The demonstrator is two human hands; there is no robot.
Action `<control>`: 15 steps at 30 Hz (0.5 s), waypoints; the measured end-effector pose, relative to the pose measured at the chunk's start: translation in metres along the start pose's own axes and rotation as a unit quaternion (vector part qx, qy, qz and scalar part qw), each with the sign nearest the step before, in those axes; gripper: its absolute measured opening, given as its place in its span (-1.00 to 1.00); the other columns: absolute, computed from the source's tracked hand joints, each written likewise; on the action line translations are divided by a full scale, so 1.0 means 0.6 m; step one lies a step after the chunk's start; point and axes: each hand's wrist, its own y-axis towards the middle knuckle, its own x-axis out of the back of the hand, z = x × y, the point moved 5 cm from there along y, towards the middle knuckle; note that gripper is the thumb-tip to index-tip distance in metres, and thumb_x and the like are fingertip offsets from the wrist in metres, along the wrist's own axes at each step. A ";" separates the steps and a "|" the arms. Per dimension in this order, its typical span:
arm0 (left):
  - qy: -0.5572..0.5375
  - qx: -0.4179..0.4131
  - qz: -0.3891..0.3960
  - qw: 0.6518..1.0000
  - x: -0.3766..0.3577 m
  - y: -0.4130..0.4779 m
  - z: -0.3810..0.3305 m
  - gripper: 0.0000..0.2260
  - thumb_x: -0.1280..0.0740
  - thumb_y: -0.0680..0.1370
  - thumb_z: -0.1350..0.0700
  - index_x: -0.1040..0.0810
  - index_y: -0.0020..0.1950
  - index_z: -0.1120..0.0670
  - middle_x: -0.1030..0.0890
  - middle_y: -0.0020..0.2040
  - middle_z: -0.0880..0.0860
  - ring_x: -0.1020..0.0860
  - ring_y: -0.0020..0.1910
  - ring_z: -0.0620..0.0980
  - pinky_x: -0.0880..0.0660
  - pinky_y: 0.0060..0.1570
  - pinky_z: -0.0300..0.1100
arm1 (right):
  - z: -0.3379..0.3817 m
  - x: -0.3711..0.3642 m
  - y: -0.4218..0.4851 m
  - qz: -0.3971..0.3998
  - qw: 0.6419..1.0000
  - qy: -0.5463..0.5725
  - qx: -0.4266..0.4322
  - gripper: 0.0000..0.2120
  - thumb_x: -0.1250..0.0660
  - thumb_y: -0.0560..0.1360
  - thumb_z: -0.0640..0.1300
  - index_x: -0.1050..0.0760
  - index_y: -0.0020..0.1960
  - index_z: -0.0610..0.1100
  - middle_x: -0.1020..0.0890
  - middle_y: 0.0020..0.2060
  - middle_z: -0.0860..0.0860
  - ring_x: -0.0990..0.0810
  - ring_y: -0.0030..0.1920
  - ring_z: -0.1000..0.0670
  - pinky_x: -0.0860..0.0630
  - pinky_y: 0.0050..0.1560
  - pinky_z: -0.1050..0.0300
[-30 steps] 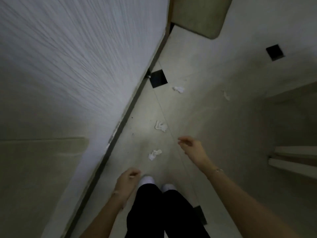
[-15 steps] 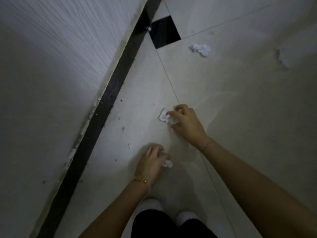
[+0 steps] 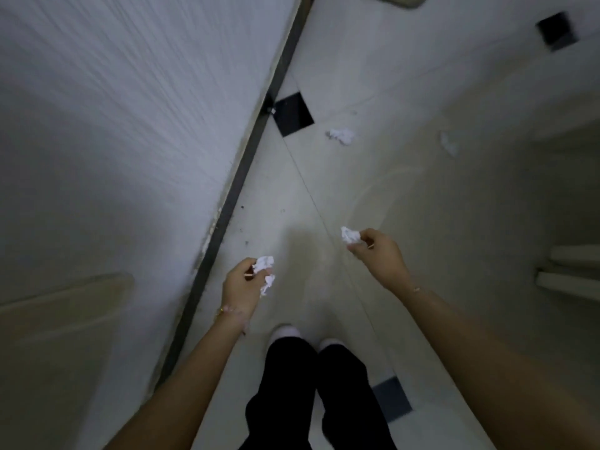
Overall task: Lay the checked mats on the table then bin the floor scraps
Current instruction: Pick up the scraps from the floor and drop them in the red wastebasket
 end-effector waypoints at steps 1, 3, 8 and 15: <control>0.005 0.001 0.002 1.000 0.017 -0.036 -0.041 -0.79 -0.35 0.50 0.23 -0.53 -0.28 -0.05 -0.57 -0.46 -0.12 -0.51 -0.42 -0.21 -0.47 -0.40 -0.34 | 0.025 0.033 -0.047 -0.003 0.999 0.030 -0.016 -0.73 -0.38 0.47 -0.09 -0.55 -0.10 -0.33 -0.65 -0.04 0.01 -0.58 -0.25 0.29 -0.53 -0.13 0.44; -0.010 0.001 0.020 1.000 0.045 -0.117 -0.124 -0.78 -0.30 0.52 0.26 -0.54 -0.26 -0.02 -0.55 -0.51 -0.13 -0.49 -0.50 -0.31 -0.47 -0.45 -0.34 | 0.083 0.103 -0.150 -0.037 0.995 0.076 -0.047 -0.76 -0.39 0.47 -0.08 -0.49 -0.26 -0.22 -0.60 -0.18 0.02 -0.49 -0.42 0.30 -0.39 -0.35 0.49; -0.009 0.009 0.088 0.996 0.109 -0.321 -0.303 -0.78 -0.31 0.51 0.32 -0.57 -0.19 0.00 -0.59 -0.52 -0.11 -0.49 -0.56 -0.26 -0.40 -0.49 -0.38 | 0.213 0.250 -0.412 -0.085 0.982 0.135 -0.100 -0.69 -0.38 0.47 0.02 -0.45 -0.29 -0.18 -0.46 -0.38 -0.03 -0.41 -0.36 0.07 -0.35 -0.36 0.27; 0.054 0.028 0.143 0.988 0.173 -0.505 -0.420 -0.86 -0.29 0.53 0.29 -0.53 -0.16 0.07 -0.52 -0.31 0.11 -0.49 -0.53 -0.18 -0.40 -0.57 -0.38 | 0.264 0.341 -0.660 -0.120 0.959 0.232 -0.107 -0.81 -0.38 0.47 -0.16 -0.46 0.03 -0.15 -0.56 -0.18 -0.06 -0.53 -0.23 0.00 -0.50 -0.16 0.10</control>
